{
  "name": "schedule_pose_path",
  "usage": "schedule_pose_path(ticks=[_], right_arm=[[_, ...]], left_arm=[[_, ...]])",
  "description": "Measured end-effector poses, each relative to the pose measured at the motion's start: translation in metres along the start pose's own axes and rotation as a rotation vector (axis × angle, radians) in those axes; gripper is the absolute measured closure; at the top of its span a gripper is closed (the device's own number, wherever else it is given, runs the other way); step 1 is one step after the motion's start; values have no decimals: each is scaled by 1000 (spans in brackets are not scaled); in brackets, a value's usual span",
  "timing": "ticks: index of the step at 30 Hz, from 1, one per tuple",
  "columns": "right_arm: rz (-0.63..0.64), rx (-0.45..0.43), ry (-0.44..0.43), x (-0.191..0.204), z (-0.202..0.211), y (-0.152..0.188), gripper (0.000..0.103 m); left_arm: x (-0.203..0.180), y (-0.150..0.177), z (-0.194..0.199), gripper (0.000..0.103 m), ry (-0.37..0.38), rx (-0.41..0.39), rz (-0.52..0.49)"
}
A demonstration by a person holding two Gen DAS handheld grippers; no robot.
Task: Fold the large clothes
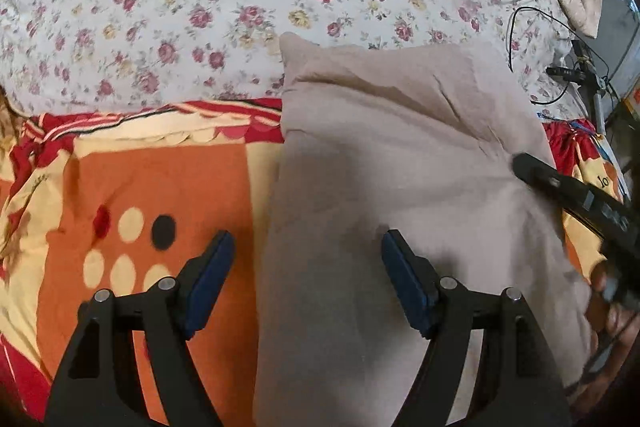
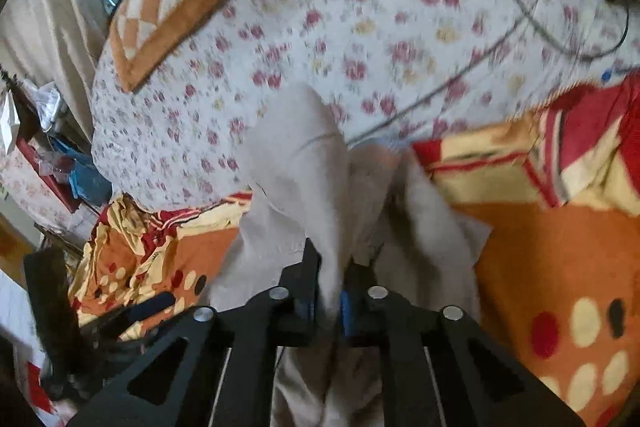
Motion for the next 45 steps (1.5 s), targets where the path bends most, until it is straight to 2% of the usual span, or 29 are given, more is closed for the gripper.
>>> schedule_pose_path(ticks=[3,5,7,8,10,13,14,15,17,19,21,24,26,28,29,30,31,32,33,37,41,42,44,45], right_arm=[[-34,-34,77,-25,4,0,101],[-85,20,169,-59,-13,12,103],[-126,101,235,-82,-25,27,103],[-151,104,220,-86,-23,28,103],[-206,14,152,-80,0,15,99],[-90,-81,219,-55,34,-12,96],[-43,-98,216,-39,42,-21,95],[-13,-105,175,-24,45,-28,92],[24,-77,79,2,37,-36,73],[54,10,-6,25,9,-39,61],[72,59,2,31,-16,-39,63],[97,128,68,23,-61,-43,64],[69,130,184,-5,-83,-47,68],[-7,102,361,-50,-89,-42,73],[-65,108,370,-69,-92,-35,62],[-112,119,350,-79,-95,-28,56],[-174,116,295,-89,-95,-21,53],[-216,97,240,-93,-87,-19,53],[-220,93,224,-93,-79,-18,52],[-90,61,208,-60,-26,-23,47],[42,77,201,-14,8,-8,47],[72,83,202,-2,12,0,45],[108,107,211,9,13,18,34],[124,122,221,9,13,26,33]], left_arm=[[-10,2,-22,27,-3,31,-4],[-15,6,-30,27,9,49,2],[-16,8,-33,27,-14,46,-7],[-16,8,-33,27,-15,42,-13],[-13,7,-33,27,-2,44,-5],[-12,7,-34,27,13,58,9],[-13,6,-34,27,14,55,5],[-13,6,-35,27,14,53,5],[-15,5,-36,27,14,54,8],[-16,4,-37,27,13,54,8],[-17,3,-37,27,14,54,4],[-16,3,-38,27,29,58,8],[-14,3,-39,23,49,58,26],[-11,5,-43,19,73,61,60],[-10,6,-45,18,87,66,72],[-10,6,-47,18,95,74,78],[-10,6,-48,18,93,76,77],[-10,6,-46,18,86,71,71],[-11,5,-44,18,75,61,63],[-10,4,-38,18,50,55,55],[-12,7,-35,18,34,48,55],[-12,8,-34,18,27,44,51],[-12,9,-33,18,20,38,43],[-12,10,-32,18,15,36,41]])
Point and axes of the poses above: each gripper's, at about its wrist camera, not at the fingertips, and z roughly against the way its jaws point, x to its left, y to its underside, the point moved 6 cm from there along -z, roughly the way its jaws point, and after that the axes turned 8 degrees about -y, right-handed, at the moved point
